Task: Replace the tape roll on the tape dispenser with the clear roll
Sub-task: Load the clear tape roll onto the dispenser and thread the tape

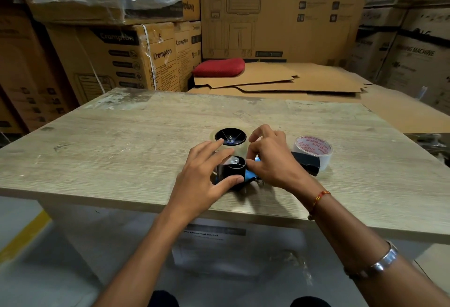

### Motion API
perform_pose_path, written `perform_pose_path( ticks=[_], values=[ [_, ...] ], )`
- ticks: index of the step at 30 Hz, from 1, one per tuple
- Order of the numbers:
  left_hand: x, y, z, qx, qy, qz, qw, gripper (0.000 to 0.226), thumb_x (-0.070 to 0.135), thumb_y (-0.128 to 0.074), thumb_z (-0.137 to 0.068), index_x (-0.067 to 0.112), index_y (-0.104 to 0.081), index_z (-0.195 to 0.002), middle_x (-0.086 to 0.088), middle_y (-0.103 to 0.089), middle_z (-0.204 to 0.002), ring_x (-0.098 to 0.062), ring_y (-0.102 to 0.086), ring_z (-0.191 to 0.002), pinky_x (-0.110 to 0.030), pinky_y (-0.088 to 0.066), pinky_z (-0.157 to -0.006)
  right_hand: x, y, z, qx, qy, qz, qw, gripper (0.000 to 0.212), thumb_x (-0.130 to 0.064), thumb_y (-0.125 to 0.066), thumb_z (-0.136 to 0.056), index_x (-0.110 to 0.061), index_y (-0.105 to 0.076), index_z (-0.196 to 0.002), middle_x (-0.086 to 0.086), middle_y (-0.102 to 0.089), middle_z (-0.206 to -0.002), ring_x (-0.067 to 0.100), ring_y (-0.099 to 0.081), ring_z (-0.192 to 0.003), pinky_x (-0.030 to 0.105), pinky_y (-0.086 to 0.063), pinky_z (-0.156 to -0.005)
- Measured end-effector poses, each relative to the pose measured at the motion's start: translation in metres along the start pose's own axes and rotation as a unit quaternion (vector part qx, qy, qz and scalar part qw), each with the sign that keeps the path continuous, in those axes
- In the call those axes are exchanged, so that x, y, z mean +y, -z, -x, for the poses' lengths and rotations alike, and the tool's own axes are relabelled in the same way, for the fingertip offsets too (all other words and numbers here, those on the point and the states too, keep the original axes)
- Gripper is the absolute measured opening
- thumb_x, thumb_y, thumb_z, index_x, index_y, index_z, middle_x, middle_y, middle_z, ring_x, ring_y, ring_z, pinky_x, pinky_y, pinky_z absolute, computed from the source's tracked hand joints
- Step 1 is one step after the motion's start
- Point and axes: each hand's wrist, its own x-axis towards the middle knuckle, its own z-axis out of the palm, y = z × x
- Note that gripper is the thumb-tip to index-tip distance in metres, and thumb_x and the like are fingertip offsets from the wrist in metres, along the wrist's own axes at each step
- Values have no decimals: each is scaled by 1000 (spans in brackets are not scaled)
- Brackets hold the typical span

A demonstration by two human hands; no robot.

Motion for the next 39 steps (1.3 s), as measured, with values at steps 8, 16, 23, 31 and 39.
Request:
perform_pose_path(
  ticks=[8,16,23,31,39],
  values=[
    [0,0,-2,-17,20,2,1000,70,71,-54,-80,34,-53,-140,9,-40,-156,-15,-26,-147,-30,-28,-111,0,4,4,-8,22,-5,1000,14,-17,-71,-85,-11,-72,-73,-5,-45,-131,19,-29,-125,26,-30,-90],
    [0,0,-6,-29,25,-5,999,67,68,-53,-83,35,-51,-141,12,-40,-156,-15,-28,-145,-29,-27,-111,3,14,18,-7,47,-44,998,25,-20,-74,-82,-24,-64,-60,-10,-44,-138,13,-26,-131,22,-28,-91],
    [4,1,-9,-36,42,-8,998,65,60,-64,-84,38,-48,-143,16,-36,-157,-13,-19,-148,-32,-27,-110,3,17,18,-37,29,-72,996,19,-26,-74,-87,-19,-70,-70,-9,-45,-139,14,-29,-132,27,-30,-96],
    [36,-11,13,113,-6,-73,991,37,53,-75,-79,20,-59,-88,-4,-42,-150,-25,-35,-138,-45,-44,-104,3,20,17,-55,23,-87,994,16,-29,-74,-88,-18,-75,-76,-10,-45,-141,13,-31,-131,30,-36,-97],
    [58,-29,13,124,25,-161,979,26,35,-77,-81,12,-66,-84,-12,-52,-144,-32,-43,-135,-54,-44,-100,2,18,17,-39,23,-75,996,16,-27,-75,-87,-15,-77,-77,-8,-47,-140,15,-31,-132,30,-37,-99]
  ],
)
